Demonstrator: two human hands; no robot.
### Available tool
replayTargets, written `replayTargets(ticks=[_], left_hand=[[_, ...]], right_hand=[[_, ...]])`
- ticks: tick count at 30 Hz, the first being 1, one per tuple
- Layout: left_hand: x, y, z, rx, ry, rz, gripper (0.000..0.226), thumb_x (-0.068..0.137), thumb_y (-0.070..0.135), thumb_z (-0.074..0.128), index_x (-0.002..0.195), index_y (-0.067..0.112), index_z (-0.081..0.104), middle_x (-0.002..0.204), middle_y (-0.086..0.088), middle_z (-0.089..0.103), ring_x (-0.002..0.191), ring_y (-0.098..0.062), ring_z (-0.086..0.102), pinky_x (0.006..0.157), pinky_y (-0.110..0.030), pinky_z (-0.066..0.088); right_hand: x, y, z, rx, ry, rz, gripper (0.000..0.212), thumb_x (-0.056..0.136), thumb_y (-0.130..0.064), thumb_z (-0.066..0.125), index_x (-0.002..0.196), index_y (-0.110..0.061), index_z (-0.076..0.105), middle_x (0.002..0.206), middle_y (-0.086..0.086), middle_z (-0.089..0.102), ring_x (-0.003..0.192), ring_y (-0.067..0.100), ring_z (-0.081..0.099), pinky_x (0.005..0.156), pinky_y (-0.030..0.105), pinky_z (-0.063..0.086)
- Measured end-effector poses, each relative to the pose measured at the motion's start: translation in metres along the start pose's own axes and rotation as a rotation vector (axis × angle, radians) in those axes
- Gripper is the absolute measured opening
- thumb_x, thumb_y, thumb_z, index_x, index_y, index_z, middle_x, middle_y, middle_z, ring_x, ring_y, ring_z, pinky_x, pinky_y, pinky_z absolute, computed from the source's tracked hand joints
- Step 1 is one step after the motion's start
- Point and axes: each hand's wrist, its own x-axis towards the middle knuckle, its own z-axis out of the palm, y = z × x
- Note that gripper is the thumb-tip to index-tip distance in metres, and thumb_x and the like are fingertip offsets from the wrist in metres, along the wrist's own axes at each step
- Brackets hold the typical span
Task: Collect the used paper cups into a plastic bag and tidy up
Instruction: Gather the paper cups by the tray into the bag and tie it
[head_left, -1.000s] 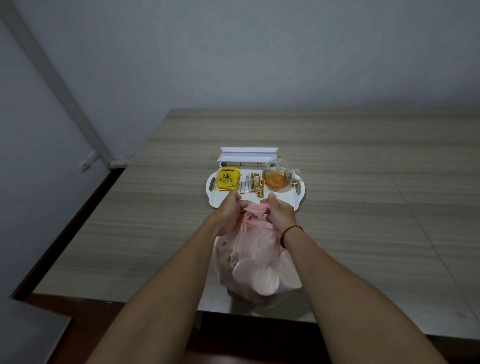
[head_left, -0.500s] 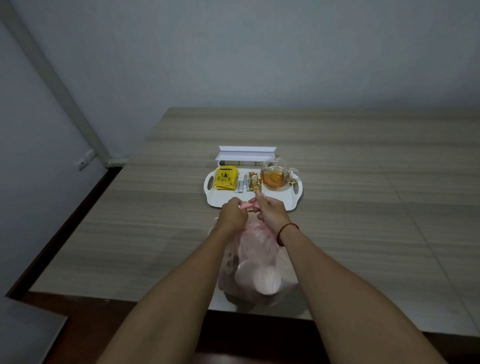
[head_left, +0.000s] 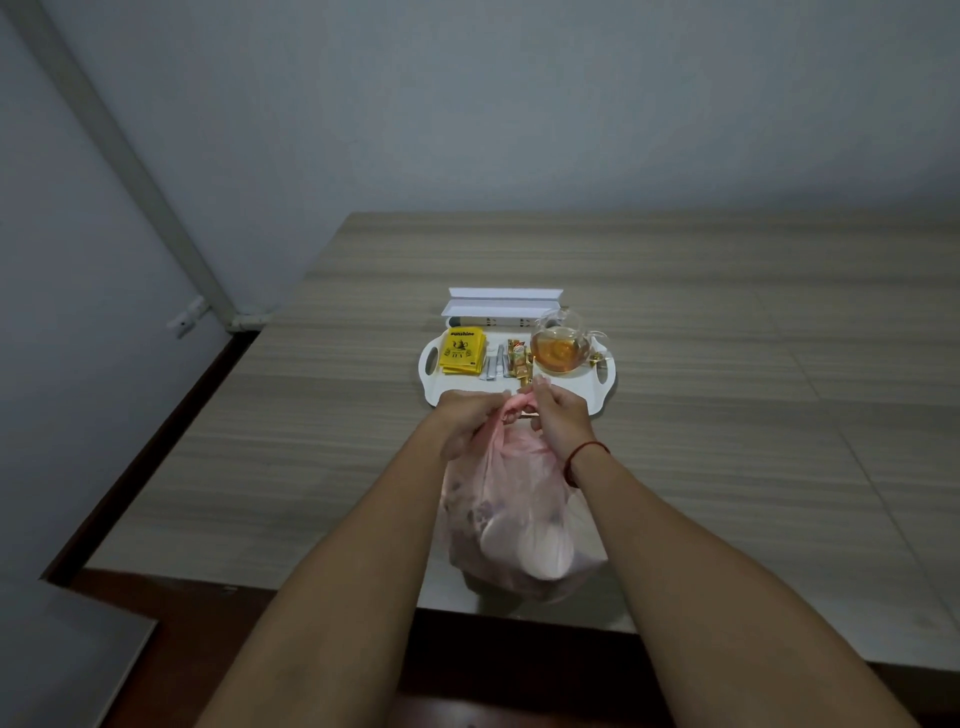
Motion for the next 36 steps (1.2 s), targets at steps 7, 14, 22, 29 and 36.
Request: replayTargets(ticks=[7, 14, 22, 29, 36], left_hand=[[0.015, -0.015, -0.039, 0.105, 0.445, -0.025, 0.019, 0.066, -0.01, 0.076, 0.082, -0.001, 0.07, 0.077, -0.01, 0.067, 0.063, -0.015, 0.062, 0.055, -0.022, 0.055], [0.012, -0.025, -0.056, 0.465, 0.603, 0.137, 0.01, 0.079, 0.006, 0.069, 0.07, 0.006, 0.072, 0.077, -0.016, 0.068, 0.077, -0.028, 0.067, 0.076, -0.03, 0.054], [0.009, -0.015, -0.025, 0.24, 0.334, 0.214, 0.034, 0.102, 0.025, 0.034, 0.104, 0.003, 0.06, 0.088, -0.012, 0.063, 0.073, -0.018, 0.061, 0.056, -0.027, 0.048], [0.01, -0.02, -0.01, 0.011, 0.092, 0.127, 0.025, 0.086, 0.031, 0.069, 0.098, 0.01, 0.065, 0.094, -0.012, 0.073, 0.089, -0.025, 0.07, 0.074, -0.034, 0.058], [0.014, -0.025, -0.004, 0.216, 0.246, 0.19, 0.029, 0.098, 0.026, 0.053, 0.089, 0.004, 0.07, 0.086, -0.018, 0.068, 0.077, -0.024, 0.061, 0.072, -0.039, 0.053]], right_hand=[[-0.004, -0.001, -0.023, -0.048, 0.057, 0.02, 0.04, 0.099, -0.032, 0.047, 0.093, -0.002, 0.074, 0.085, -0.001, 0.068, 0.086, 0.013, 0.06, 0.081, 0.027, 0.049], [0.0, 0.018, -0.036, -0.307, 0.06, 0.016, 0.04, 0.095, -0.046, 0.046, 0.078, -0.021, 0.073, 0.084, 0.0, 0.073, 0.085, 0.02, 0.066, 0.09, 0.041, 0.052], [0.007, -0.01, -0.032, -0.085, -0.131, 0.063, 0.025, 0.088, -0.028, 0.067, 0.089, -0.004, 0.073, 0.081, 0.007, 0.073, 0.068, 0.01, 0.064, 0.065, 0.018, 0.054], [0.008, -0.008, -0.022, -0.191, -0.203, 0.084, 0.02, 0.095, -0.023, 0.057, 0.088, -0.008, 0.068, 0.062, 0.0, 0.056, 0.044, 0.006, 0.047, 0.039, 0.015, 0.039], [0.006, 0.0, -0.017, 0.132, -0.184, 0.267, 0.022, 0.095, -0.025, 0.056, 0.09, -0.007, 0.067, 0.05, -0.005, 0.052, 0.035, 0.003, 0.032, 0.032, 0.015, 0.025]])
